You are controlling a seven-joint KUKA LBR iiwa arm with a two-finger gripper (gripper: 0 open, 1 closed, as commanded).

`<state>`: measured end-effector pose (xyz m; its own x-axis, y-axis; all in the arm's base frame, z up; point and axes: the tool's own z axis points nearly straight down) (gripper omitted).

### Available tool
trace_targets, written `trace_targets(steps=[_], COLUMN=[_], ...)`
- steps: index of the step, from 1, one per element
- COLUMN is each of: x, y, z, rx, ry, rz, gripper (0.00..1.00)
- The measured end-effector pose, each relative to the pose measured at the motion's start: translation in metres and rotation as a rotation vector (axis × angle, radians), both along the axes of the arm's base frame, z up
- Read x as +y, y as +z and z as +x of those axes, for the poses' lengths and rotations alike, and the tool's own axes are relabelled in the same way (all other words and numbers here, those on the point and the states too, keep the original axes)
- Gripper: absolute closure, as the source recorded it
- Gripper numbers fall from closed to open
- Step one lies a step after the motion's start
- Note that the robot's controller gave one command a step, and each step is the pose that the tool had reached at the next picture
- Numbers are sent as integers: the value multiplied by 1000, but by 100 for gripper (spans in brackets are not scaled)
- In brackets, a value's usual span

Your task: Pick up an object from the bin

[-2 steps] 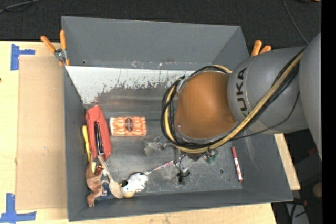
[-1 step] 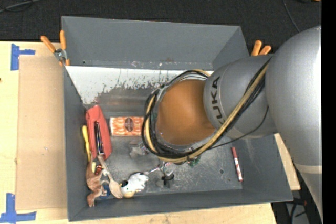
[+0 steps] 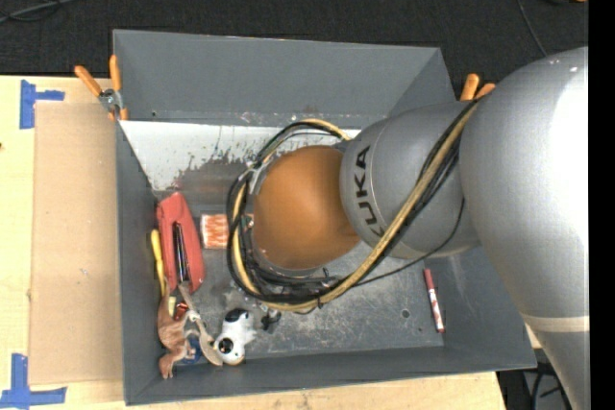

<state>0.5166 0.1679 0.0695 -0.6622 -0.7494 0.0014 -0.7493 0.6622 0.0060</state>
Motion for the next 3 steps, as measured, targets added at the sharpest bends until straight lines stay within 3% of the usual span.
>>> trace_targets(steps=[2, 3], x=[0, 0], y=[14, 49], z=[-1, -3], rx=[1, 11], ry=[-3, -5], rz=[0, -2], gripper=[100, 100])
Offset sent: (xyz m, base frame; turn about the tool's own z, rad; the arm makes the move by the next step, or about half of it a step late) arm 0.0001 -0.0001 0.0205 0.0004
